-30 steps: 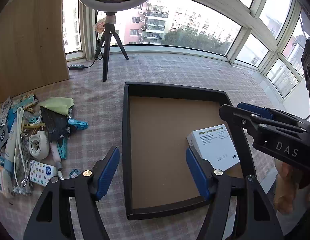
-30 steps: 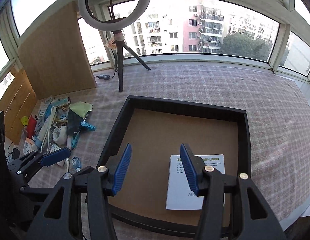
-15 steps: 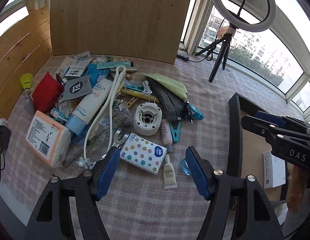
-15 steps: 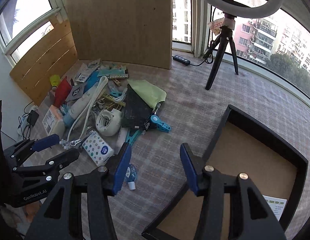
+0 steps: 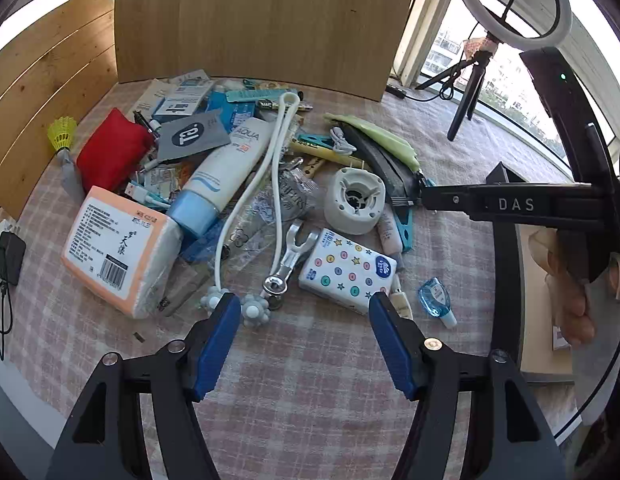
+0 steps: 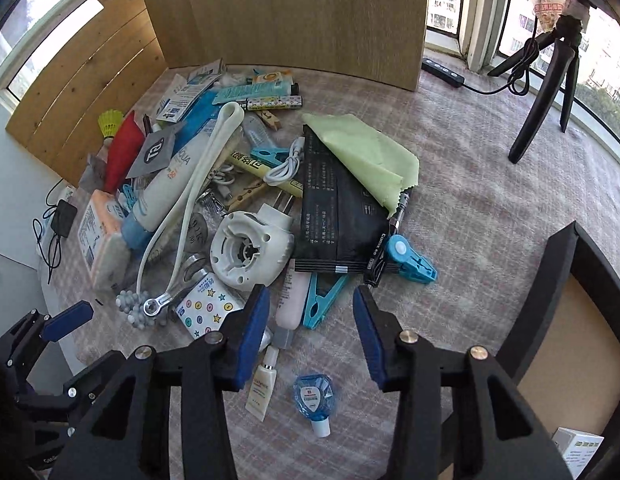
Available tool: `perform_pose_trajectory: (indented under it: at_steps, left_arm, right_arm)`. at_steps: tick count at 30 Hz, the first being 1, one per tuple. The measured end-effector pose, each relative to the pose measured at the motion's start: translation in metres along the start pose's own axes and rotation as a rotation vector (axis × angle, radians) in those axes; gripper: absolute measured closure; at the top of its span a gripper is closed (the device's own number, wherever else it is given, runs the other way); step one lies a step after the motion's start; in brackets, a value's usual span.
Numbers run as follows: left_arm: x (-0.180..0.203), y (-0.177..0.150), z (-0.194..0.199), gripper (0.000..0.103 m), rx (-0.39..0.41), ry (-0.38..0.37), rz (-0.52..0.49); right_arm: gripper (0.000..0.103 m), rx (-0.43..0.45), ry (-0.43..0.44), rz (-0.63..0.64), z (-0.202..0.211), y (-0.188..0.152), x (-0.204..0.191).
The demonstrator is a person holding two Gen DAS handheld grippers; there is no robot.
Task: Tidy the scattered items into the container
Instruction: 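Grasp the white plug adapter with the right gripper while the left gripper grasps the dotted tissue pack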
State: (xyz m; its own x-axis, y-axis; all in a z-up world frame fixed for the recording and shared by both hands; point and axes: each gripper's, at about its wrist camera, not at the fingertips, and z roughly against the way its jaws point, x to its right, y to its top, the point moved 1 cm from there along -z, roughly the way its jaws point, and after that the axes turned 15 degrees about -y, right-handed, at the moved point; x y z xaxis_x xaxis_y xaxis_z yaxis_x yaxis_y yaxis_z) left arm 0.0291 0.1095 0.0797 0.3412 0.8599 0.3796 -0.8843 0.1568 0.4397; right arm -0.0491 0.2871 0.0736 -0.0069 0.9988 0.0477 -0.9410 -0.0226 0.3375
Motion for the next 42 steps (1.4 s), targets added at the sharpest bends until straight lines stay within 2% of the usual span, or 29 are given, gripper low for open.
perform_pose_trajectory:
  at_steps: [2, 5, 6, 8, 11, 15, 21, 29, 35, 37, 40, 42]
  left_arm:
    - [0.018, -0.006, -0.016, 0.039, -0.035, -0.038, -0.036]
    - [0.036, -0.013, -0.035, 0.040, -0.062, -0.045, -0.067]
    - [0.037, -0.013, -0.039, 0.044, -0.066, -0.041, -0.068]
    - [0.032, -0.009, -0.042, 0.048, -0.063, -0.029, -0.053]
    - [0.018, 0.003, -0.036, 0.048, -0.050, -0.029, -0.038]
    - [0.002, 0.010, -0.031, 0.048, -0.064, -0.016, -0.079]
    - [0.007, 0.011, -0.044, 0.033, -0.120, -0.022, -0.188]
    - [0.005, 0.014, -0.076, 0.032, -0.187, -0.025, -0.207]
    - [0.004, 0.021, -0.087, 0.032, -0.172, -0.041, -0.192]
    - [0.002, 0.022, -0.089, 0.032, -0.166, -0.053, -0.171]
    - [0.000, 0.021, -0.087, 0.035, -0.146, -0.059, -0.165]
    - [-0.002, 0.020, -0.082, 0.043, -0.127, -0.059, -0.161]
  right_arm:
    - [0.060, -0.010, -0.001, 0.002, -0.003, 0.001, 0.001]
    - [0.060, -0.011, 0.002, 0.012, -0.005, 0.006, -0.001]
    - [0.060, -0.010, -0.001, 0.017, -0.005, 0.007, -0.002]
    - [0.060, -0.009, 0.001, 0.023, -0.007, 0.011, -0.006]
    - [0.060, -0.018, 0.015, 0.027, -0.015, 0.019, -0.013]
    - [0.060, -0.054, 0.028, 0.028, -0.029, 0.028, -0.023]
    - [0.060, -0.095, 0.039, 0.023, -0.043, 0.035, -0.034]
    - [0.060, -0.119, 0.027, 0.038, -0.050, 0.042, -0.041]
    - [0.060, -0.161, 0.034, 0.010, -0.061, 0.041, -0.038]
    - [0.063, -0.164, 0.039, -0.003, -0.063, 0.042, -0.036]
    - [0.076, -0.169, 0.072, -0.027, -0.063, 0.044, -0.033]
    - [0.077, -0.173, 0.071, -0.038, -0.062, 0.045, -0.033]
